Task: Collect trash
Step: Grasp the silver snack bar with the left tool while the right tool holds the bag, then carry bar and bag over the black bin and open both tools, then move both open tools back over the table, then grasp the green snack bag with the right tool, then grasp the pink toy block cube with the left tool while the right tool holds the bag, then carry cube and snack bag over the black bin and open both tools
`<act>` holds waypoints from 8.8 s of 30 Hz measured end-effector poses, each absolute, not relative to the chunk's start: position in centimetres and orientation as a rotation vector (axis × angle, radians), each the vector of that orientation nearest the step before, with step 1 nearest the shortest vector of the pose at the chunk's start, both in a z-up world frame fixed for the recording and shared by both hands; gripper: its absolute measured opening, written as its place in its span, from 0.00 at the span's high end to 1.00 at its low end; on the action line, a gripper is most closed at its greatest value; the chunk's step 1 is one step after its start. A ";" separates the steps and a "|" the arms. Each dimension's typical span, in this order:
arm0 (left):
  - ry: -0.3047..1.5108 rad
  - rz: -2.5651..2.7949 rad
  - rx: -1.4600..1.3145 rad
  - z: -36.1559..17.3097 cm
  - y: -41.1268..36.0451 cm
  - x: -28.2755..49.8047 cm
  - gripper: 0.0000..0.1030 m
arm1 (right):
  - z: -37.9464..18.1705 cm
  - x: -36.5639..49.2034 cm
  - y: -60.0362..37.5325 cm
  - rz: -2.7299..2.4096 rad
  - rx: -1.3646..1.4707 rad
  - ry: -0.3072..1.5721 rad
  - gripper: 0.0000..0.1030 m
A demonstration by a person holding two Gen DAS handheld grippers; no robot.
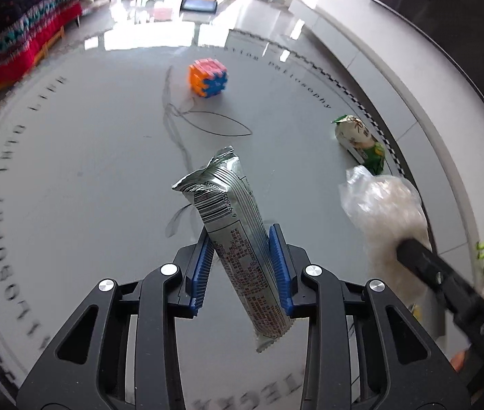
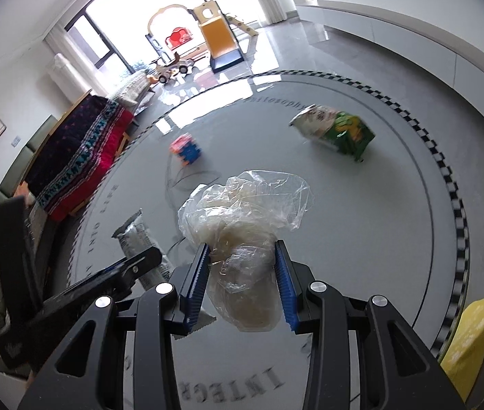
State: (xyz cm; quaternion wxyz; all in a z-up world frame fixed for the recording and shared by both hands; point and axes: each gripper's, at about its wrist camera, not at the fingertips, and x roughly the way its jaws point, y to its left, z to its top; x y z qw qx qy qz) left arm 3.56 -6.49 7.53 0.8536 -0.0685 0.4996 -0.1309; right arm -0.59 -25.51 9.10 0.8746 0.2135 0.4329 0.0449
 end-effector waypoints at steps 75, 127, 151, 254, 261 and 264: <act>0.936 0.498 -0.259 2.7 29.3 -26.9 0.06 | 4.8 -19.5 13.5 0.779 0.016 1.079 0.35; 1.047 -0.187 0.059 6.3 -5.8 6.7 0.06 | 6.5 8.4 -29.5 0.033 0.147 0.920 0.25; 1.111 -0.189 0.001 3.5 -7.8 17.9 0.06 | 0.7 21.0 -34.9 -0.052 -0.069 1.041 0.46; 0.947 0.486 -0.343 1.6 34.2 -31.7 0.06 | 6.0 -21.9 21.4 0.914 -0.264 1.122 0.34; 0.984 0.567 -0.366 0.1 35.9 -32.9 0.06 | 6.1 -22.7 21.9 0.882 -0.283 1.059 0.25; 0.984 0.554 -0.361 0.4 35.7 -32.5 0.06 | 6.1 -22.8 21.1 0.882 -0.284 1.046 0.25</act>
